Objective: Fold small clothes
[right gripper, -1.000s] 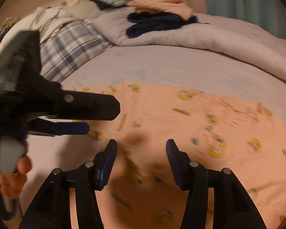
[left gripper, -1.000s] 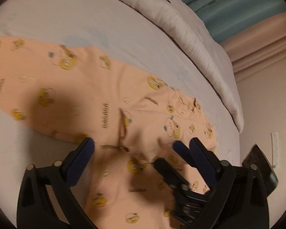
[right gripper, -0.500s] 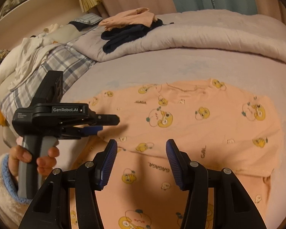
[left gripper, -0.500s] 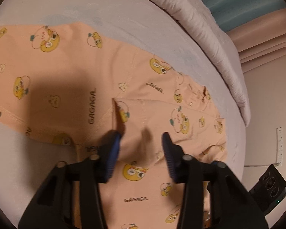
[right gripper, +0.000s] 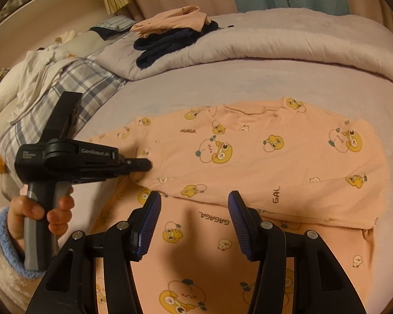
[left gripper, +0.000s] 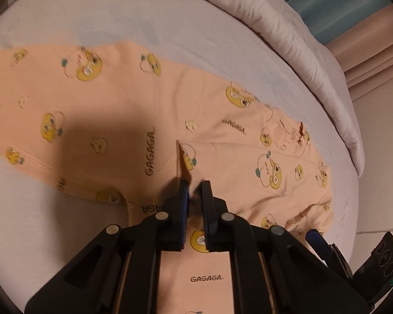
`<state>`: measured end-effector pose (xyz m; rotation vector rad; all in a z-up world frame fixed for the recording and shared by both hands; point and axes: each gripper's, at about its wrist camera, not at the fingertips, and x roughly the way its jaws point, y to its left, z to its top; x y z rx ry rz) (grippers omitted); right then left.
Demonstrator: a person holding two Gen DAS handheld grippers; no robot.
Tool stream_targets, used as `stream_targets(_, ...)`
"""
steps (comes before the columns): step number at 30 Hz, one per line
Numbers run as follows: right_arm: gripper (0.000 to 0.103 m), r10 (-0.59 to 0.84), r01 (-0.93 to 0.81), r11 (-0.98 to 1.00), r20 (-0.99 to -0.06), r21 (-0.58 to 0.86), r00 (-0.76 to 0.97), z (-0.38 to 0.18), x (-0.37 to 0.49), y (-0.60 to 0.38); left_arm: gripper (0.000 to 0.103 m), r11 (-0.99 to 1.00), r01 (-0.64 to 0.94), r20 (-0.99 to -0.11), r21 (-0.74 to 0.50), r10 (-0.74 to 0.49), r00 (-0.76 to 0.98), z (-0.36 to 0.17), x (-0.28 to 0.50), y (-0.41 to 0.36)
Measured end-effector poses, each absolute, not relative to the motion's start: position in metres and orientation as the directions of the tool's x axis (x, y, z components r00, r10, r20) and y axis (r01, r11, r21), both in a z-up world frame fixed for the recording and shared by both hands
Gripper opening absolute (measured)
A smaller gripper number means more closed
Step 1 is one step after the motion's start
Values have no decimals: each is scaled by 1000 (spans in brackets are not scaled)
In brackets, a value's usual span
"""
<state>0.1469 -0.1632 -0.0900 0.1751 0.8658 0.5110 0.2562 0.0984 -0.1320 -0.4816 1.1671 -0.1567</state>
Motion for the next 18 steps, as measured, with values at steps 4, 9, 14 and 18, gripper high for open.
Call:
stream_targets(4, 53, 488, -348, 872, -678, 345, 549, -90, 147, -166, 6, 908, -133, -847, -397, -306, 435, -121, 254, 103)
stream_targets(9, 53, 456, -297, 890, -682, 346, 571, -92, 154, -176, 6, 923, -130, -845, -361, -265, 465, -115, 253, 106)
stream_targets(14, 53, 389, -203, 921, -750, 333, 535, -113, 170, -189, 6, 920, -130, -860, -369, -285, 424, -131, 256, 107)
stream_targets(18, 53, 402, -176, 914, -758, 365, 514, -116, 168, -200, 14, 905, -81, -840, -418, -350, 414, -125, 251, 105)
